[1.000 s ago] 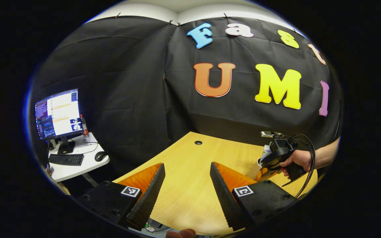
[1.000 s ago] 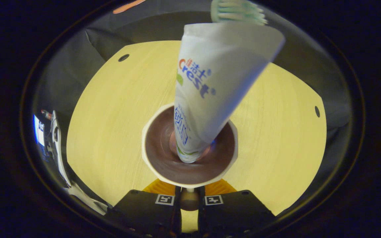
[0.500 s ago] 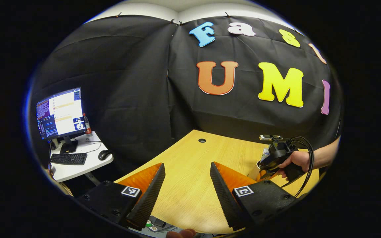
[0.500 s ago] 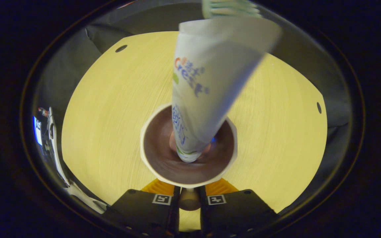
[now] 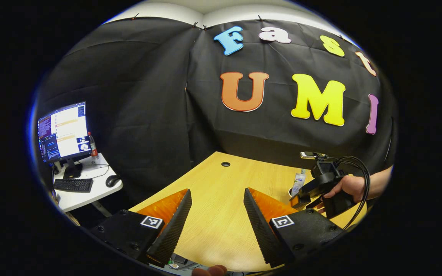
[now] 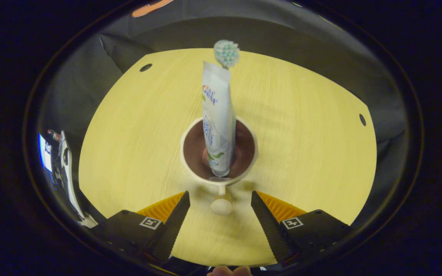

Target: Put the toothbrush and toothpaste on the desktop into the cup, then pick up the cup and place it on the coaster on the desktop.

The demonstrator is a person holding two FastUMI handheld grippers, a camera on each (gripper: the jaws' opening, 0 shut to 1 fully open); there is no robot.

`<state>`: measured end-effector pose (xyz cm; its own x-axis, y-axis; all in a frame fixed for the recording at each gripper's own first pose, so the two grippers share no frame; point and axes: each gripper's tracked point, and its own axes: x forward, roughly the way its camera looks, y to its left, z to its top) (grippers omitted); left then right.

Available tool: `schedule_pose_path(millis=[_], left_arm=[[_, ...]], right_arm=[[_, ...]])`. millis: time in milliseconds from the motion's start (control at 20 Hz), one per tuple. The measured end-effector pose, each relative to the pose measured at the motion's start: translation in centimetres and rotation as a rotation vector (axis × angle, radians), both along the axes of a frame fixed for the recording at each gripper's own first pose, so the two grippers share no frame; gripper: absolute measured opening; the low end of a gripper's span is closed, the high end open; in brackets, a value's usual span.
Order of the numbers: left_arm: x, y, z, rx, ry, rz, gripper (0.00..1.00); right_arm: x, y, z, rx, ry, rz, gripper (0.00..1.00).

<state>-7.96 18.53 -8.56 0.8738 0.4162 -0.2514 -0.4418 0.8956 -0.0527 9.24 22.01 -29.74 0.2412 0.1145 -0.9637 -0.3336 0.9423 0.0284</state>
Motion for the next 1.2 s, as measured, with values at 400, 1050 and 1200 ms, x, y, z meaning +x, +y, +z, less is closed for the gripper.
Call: schedule_pose_path(millis=[400, 1050, 1200], left_arm=[[6.5, -6.0, 4.4, 0.026, -0.086, -0.241, 0.88], [9.6, -13.2, 9.9, 0.076, -0.194, -0.392, 0.87], [9.2, -13.4, 9.5, 0.083, -0.194, -0.389, 0.87]], right_arm=[[-3.1, -7.5, 10.9, 0.154, -0.241, -0.178, 0.97], [-5.7, -16.0, 30.1, 0.158, -1.138, -0.234, 0.96], [-6.2, -16.2, 30.1, 0.164, -1.161, -0.229, 0.96]])
